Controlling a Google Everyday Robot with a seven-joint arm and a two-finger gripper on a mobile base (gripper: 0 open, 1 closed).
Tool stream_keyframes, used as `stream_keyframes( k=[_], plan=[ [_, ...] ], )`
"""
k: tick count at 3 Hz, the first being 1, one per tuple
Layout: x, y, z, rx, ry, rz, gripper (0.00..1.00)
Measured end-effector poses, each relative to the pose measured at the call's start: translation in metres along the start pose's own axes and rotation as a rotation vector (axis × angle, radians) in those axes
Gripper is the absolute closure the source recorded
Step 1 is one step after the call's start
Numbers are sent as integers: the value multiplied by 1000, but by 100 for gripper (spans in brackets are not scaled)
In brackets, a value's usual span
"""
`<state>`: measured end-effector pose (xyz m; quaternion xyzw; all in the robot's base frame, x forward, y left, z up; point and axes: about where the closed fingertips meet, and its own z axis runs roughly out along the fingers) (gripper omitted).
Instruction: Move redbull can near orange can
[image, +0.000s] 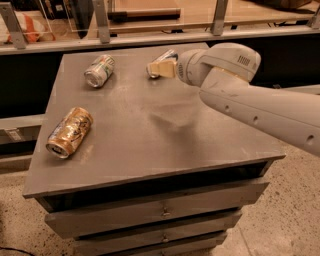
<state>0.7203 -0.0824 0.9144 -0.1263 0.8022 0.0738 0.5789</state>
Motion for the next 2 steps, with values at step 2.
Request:
stream_keyframes(
  k=[2],
  plan=[
    [15,29,37,25,4,-32,0]
  ],
)
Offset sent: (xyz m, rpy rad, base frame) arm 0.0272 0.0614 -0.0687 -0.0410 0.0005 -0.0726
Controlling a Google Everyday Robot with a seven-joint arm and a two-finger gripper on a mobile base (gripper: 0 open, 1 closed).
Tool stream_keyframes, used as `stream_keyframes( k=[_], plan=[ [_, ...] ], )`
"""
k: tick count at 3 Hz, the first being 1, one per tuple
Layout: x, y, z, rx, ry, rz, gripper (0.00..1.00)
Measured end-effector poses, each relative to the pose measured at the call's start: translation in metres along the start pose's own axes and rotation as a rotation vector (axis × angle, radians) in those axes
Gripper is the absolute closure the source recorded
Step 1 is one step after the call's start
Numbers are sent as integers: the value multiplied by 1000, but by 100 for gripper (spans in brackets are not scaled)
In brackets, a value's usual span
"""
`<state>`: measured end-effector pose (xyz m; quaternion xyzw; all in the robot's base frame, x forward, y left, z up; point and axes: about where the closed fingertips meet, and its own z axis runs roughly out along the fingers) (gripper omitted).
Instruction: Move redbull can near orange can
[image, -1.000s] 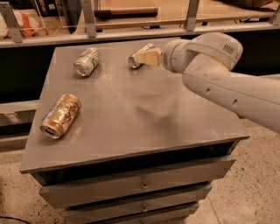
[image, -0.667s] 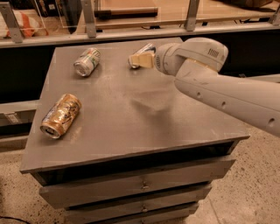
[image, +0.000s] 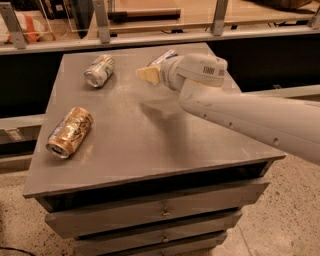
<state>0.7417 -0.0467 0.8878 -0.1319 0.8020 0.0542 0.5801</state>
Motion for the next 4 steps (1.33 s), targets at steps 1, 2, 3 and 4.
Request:
stream_keyframes(
  k=[1,2,3,4],
  plan=[
    [10,14,16,26,6,-8,0],
    [12,24,36,38,1,-11,0],
    [7,25,54,56,-2,-4,0],
    [1,20,68,77,-10,0,0]
  ],
)
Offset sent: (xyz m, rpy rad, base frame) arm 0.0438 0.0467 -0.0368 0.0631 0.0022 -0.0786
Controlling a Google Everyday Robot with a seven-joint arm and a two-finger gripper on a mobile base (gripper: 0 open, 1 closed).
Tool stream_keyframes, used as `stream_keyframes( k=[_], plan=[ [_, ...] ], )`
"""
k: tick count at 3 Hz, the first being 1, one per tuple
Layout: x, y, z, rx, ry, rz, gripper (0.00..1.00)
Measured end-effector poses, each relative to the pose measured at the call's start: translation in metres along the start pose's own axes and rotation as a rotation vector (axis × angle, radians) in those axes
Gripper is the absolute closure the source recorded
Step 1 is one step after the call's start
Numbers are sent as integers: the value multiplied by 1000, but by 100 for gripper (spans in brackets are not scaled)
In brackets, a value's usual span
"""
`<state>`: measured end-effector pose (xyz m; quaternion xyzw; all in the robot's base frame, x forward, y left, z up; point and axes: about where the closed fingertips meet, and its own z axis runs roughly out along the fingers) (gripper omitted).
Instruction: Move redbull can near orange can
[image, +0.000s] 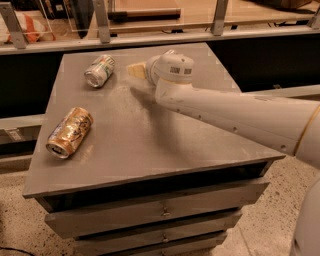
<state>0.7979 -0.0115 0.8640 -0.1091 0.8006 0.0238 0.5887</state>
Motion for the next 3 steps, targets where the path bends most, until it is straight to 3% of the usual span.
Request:
stream_keyframes(
  k=[1,3],
  plan=[
    [-2,-5,7,39,15,9,18],
    [-6,-10,14,62,28,18,64]
  ],
)
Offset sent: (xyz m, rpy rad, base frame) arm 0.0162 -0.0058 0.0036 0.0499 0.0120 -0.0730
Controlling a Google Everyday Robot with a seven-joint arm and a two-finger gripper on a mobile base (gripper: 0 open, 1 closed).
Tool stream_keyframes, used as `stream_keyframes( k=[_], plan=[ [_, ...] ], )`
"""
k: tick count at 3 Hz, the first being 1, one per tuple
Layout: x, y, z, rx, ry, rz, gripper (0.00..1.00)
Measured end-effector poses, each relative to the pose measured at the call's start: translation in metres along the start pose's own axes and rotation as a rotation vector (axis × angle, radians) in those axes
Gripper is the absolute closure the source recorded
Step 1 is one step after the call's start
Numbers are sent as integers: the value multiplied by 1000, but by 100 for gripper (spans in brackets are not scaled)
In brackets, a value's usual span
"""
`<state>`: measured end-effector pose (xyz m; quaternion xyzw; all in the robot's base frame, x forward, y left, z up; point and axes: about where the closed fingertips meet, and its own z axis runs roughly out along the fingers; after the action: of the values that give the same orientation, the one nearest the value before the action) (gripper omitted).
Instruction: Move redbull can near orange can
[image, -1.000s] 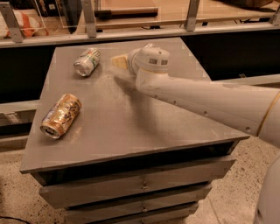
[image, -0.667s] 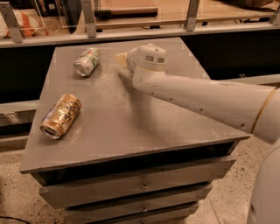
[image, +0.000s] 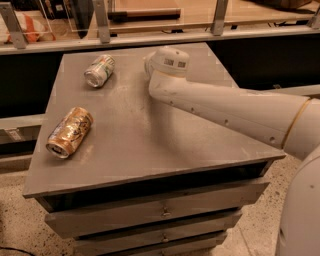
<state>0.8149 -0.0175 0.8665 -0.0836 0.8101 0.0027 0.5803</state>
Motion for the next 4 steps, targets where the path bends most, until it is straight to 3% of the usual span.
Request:
stream_keyframes(
  k=[1,2,3,4],
  plan=[
    [-2,-2,2,2,5,0,87],
    [-4,-8,-4,-16,-1,-3,100],
    [-8,-22,-17,-75,-20,-18,100],
    [-9,-26,-39,-184,-49,-65,100]
  ],
)
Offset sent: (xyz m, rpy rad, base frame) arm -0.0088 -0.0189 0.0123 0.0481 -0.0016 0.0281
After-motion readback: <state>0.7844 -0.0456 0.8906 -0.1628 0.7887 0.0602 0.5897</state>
